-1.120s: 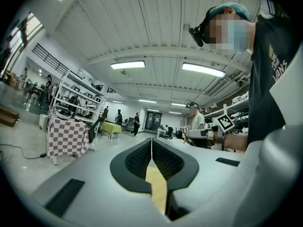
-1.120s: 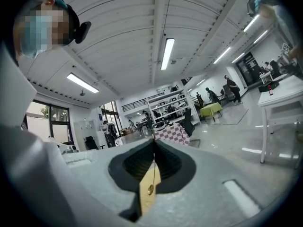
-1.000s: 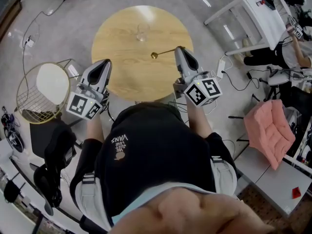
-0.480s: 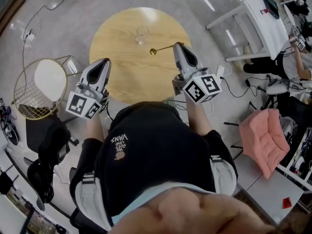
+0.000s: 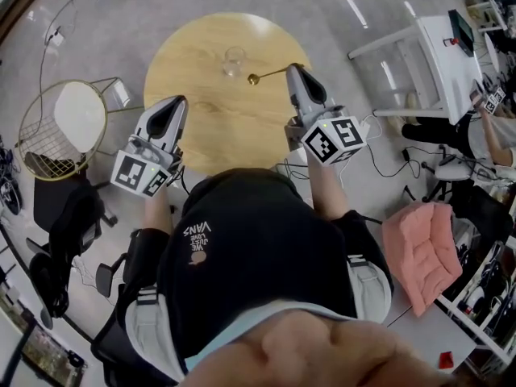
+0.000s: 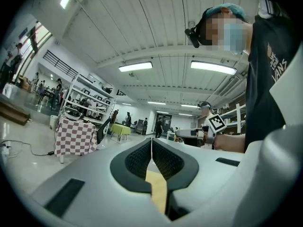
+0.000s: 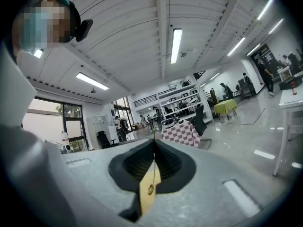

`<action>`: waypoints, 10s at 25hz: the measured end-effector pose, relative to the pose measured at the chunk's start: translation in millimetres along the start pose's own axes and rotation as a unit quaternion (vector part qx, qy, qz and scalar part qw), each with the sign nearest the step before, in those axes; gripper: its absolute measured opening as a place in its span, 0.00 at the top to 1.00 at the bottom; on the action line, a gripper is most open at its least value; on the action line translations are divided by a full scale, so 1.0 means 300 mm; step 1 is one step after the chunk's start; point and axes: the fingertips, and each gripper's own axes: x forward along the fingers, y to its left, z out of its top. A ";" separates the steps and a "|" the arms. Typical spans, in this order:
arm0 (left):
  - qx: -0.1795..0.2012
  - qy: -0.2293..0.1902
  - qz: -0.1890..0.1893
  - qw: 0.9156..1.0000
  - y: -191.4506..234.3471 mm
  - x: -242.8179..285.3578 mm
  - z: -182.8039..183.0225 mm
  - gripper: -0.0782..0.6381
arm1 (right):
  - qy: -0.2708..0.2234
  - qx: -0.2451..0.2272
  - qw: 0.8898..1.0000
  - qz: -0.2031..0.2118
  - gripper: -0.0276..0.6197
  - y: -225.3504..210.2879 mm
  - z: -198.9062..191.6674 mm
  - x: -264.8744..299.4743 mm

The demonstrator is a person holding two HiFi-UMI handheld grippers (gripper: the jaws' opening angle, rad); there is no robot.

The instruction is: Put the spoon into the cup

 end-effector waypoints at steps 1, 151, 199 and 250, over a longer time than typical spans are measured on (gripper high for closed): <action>-0.001 -0.001 0.005 1.000 0.001 0.002 -0.001 0.89 | 0.002 -0.002 1.000 0.005 0.96 -0.006 0.002 0.012; -0.017 0.002 0.184 0.983 0.057 -0.142 -0.049 0.89 | 0.202 -0.036 0.978 0.047 0.96 -0.180 -0.573 0.505; -0.022 0.003 0.184 0.983 0.048 -0.130 -0.062 0.89 | 0.215 -0.025 0.976 0.030 0.86 -0.214 -0.593 0.504; -0.010 -0.009 0.125 0.992 0.046 -0.119 -0.005 0.89 | 0.158 -0.026 0.987 0.018 0.96 -0.145 -0.427 0.390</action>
